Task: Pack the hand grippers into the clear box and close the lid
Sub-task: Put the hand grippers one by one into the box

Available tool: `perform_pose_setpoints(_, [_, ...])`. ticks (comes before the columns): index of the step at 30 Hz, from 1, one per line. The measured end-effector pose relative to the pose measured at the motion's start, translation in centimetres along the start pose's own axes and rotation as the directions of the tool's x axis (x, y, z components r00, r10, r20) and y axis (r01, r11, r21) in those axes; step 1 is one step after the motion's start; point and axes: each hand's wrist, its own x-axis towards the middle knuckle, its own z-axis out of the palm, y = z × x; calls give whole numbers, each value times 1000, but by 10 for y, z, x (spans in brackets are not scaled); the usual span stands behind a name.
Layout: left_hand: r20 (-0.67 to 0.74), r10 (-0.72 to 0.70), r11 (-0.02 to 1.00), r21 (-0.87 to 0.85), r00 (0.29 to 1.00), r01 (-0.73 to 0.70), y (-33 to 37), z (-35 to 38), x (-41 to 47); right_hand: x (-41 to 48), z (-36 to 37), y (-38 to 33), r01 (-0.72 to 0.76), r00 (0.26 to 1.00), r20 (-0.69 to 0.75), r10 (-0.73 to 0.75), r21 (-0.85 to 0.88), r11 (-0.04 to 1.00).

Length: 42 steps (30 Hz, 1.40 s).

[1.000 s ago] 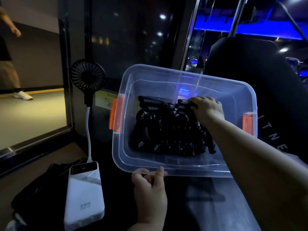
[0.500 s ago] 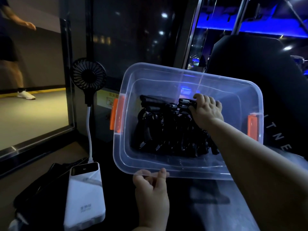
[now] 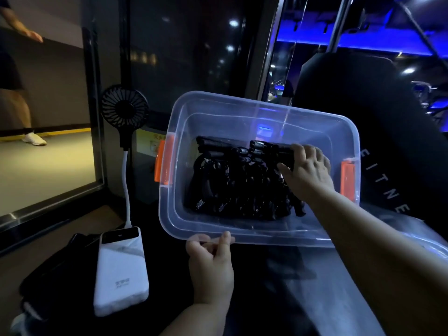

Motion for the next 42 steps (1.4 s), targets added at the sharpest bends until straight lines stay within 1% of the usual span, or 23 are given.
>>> perform_pose_setpoints(3, [2,-5,1000,18,1000,5,1,0,-2,-21,-4,14,29,999,-16,-29,-38,999])
perform_pose_setpoints(6, [-1,15,999,39,1000,-15,3,1,-4,-42,-10,25,15,1000,9,-15,-50,999])
perform_pose_setpoints(8, [-7,14,999,36,1000,-14,5,2,-5,-55,-14,35,60,998,-23,-62,-49,997])
perform_pose_setpoints(11, [-22,22,999,43,1000,-21,4,3,-6,-75,-20,53,130,990,-51,-131,-13,991])
perform_pose_setpoints(13, [-35,26,998,52,999,-24,3,3,-6,-91,-26,64,152,984,-108,-144,63,986])
perform_pose_setpoints(17, [-47,23,998,60,999,-20,2,5,-5,-124,-32,91,130,981,-167,-97,204,970])
perform_pose_setpoints(20, [-56,37,997,65,998,-33,1,6,-5,-140,-28,127,-17,984,-164,63,267,964])
perform_pose_setpoints(21, [-57,40,997,66,998,-37,0,6,-4,-144,-26,140,-99,982,-133,134,242,965])
perform_pose_setpoints(23, [-59,38,998,62,998,-34,-1,6,-3,-151,-17,167,-281,959,-2,284,140,949])
perform_pose_setpoints(25, [-61,35,998,52,998,-32,-2,7,-2,-155,-9,189,-414,903,154,402,57,909])
perform_pose_setpoints(27, [-63,39,998,44,997,-36,-4,7,-2,-159,-2,205,-484,835,276,476,-41,874])
perform_pose_setpoints(29, [-64,41,999,35,997,-39,-6,8,-1,-162,2,213,-494,771,375,515,-158,855])
perform_pose_setpoints(31, [-68,43,999,25,997,-41,-8,8,0,-164,3,213,-523,690,448,569,-235,819])
perform_pose_setpoints(33, [-74,47,999,23,996,-46,-9,9,2,-163,3,213,-564,628,484,609,-257,785])
perform_pose_setpoints(35, [-79,56,998,26,995,-54,-11,10,3,-163,3,212,-576,598,506,622,-267,772])
perform_pose_setpoints(42, [-85,82,996,38,993,-79,-15,11,6,-163,-10,204,-552,623,456,636,-320,770])
